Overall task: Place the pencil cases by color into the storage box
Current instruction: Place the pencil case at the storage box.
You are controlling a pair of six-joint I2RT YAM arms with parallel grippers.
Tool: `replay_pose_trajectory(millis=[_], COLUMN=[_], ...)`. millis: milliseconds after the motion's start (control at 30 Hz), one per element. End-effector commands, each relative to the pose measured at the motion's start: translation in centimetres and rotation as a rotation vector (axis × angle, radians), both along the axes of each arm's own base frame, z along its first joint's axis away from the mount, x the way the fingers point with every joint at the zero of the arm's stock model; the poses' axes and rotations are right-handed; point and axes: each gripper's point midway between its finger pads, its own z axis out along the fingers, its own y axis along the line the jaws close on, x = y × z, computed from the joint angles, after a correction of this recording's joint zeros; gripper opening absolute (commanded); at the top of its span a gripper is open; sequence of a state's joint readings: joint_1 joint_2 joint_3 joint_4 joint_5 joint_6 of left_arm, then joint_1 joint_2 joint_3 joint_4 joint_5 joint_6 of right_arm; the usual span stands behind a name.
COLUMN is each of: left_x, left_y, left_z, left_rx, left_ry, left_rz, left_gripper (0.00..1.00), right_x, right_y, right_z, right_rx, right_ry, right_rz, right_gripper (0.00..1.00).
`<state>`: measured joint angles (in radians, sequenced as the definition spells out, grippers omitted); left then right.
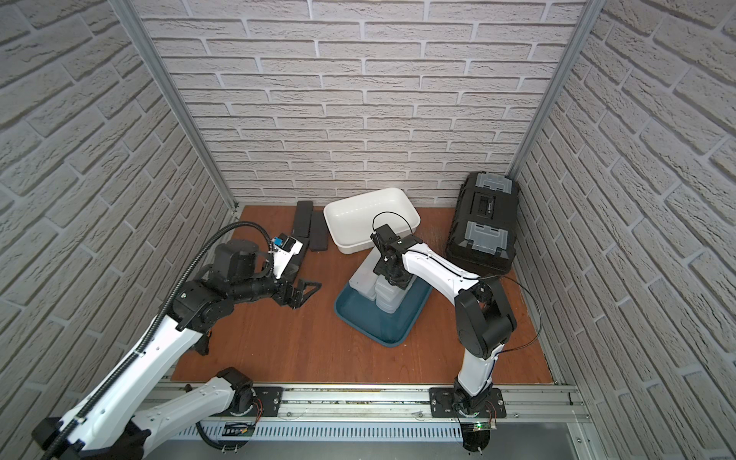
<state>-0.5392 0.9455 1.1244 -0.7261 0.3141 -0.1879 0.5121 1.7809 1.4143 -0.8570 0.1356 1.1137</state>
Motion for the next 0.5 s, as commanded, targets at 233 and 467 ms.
replay_pose_trajectory(millis=[233,467], left_x=[0.8,2.4], left_y=[0.5,1.1], left_z=[-1.0,-1.2], left_rx=[0.049,0.096], left_ry=[0.006,0.012], left_rz=[0.037,0.090], left_gripper=[0.98,0.98], right_x=[-0.7,-0.9], right_y=[-0.2,-1.0], right_z=[0.4,3.2], right_rx=[-0.004,-0.010], right_ry=[0.008,-0.078], right_rz=[0.032,0.067], right_gripper=[0.81,0.83])
